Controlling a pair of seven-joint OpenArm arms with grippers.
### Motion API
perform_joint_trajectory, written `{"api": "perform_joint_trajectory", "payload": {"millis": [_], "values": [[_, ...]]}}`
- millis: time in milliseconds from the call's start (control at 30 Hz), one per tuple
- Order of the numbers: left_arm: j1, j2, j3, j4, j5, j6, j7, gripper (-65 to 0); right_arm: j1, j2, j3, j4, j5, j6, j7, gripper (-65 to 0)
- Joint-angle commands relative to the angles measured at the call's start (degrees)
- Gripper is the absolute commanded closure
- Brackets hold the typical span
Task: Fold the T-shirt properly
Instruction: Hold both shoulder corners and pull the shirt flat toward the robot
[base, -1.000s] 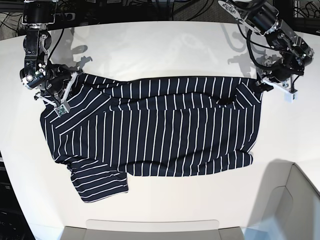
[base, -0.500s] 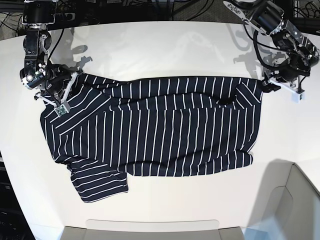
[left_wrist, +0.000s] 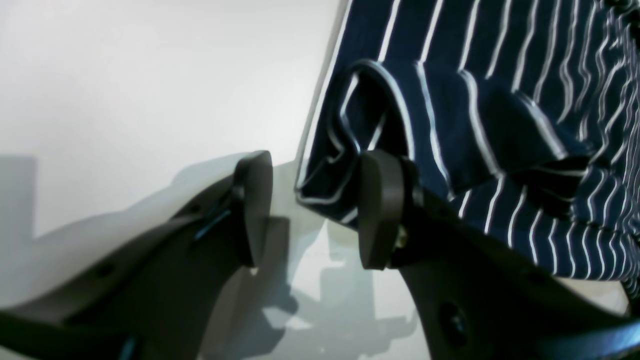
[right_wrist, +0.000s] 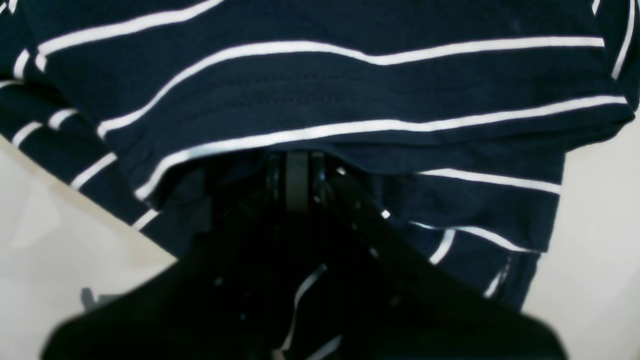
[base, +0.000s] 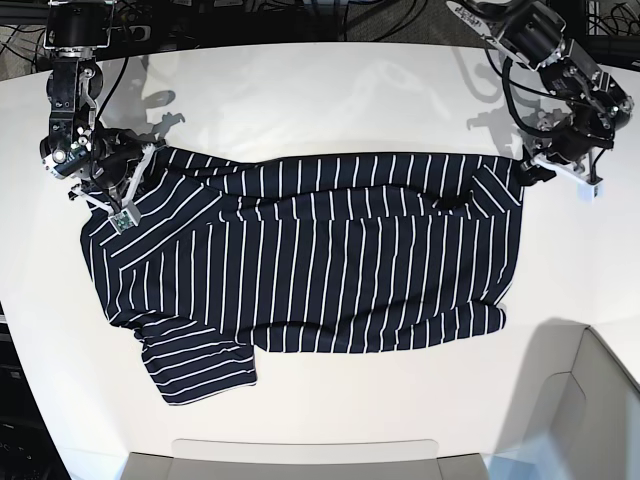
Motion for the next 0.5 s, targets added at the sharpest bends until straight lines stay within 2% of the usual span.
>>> {"api": "perform_joint_trajectory", "payload": {"millis": [0, 133, 300, 400, 467], "values": [[-0.48, -0.64, 0.3, -0.31, 0.83, 0.18, 0.5, -27.3, 0.62, 0.62, 0.09, 0.68, 0.3, 0.19, -0.17, 0.0], [-0.39, -0.64, 0.38, -0.58, 0.83, 0.18, 0.5, -27.3, 0.62, 0.7, 0.09, 0.68, 0.3, 0.19, -0.17, 0.0], [-0.22, -0.64, 3.99, -0.4, 0.56, 0.18, 0.5, -26.8, 0.62, 0.7, 0.09, 0.68, 0.3, 0.19, -0.17, 0.0], [0.92, -0.64, 5.83, -0.31, 0.48, 0.18, 0.5, -22.2, 0.62, 0.7, 0.09, 0.68, 0.3, 0.19, -0.17, 0.0], [1.1, -0.64, 6.89, -0.31, 0.48, 0.18, 0.5, -15.4, 0.62, 0.62, 0.18, 0.68, 0.3, 0.19, -0.17, 0.0]]}}
